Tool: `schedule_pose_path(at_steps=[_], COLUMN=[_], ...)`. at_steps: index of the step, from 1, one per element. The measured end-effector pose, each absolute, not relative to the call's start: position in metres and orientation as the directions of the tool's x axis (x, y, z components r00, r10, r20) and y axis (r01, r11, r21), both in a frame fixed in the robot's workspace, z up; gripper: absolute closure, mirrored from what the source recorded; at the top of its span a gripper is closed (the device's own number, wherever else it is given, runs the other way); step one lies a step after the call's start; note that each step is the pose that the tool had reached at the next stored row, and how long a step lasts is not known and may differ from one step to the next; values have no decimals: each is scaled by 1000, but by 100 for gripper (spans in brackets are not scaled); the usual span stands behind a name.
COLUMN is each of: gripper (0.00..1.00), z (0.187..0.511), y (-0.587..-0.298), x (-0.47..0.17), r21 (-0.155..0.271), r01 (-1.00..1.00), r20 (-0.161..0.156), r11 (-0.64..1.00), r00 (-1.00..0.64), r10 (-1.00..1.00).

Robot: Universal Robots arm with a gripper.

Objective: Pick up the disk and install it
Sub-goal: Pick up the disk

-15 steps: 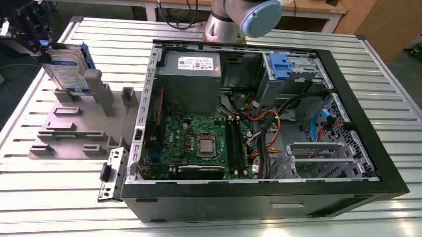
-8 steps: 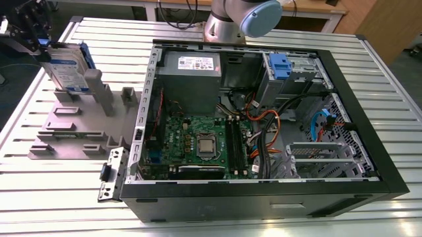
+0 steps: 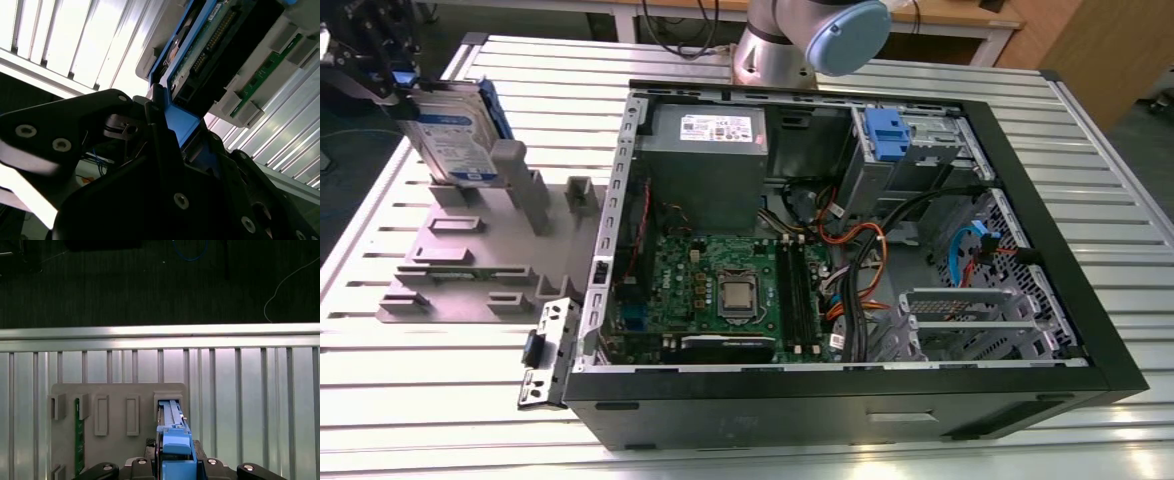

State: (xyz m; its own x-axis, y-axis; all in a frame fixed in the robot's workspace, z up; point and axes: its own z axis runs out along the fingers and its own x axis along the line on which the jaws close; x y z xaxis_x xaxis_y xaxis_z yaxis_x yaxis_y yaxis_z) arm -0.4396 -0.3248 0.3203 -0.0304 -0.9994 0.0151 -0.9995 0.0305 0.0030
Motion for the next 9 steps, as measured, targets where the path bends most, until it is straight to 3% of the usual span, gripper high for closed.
schedule_pose_path(at_steps=[9], gripper=[64], z=[323], y=[-325], x=[-440], r21=[3], r01=[-1000], r20=[15], r11=[30], r00=[-30], r10=[-999])
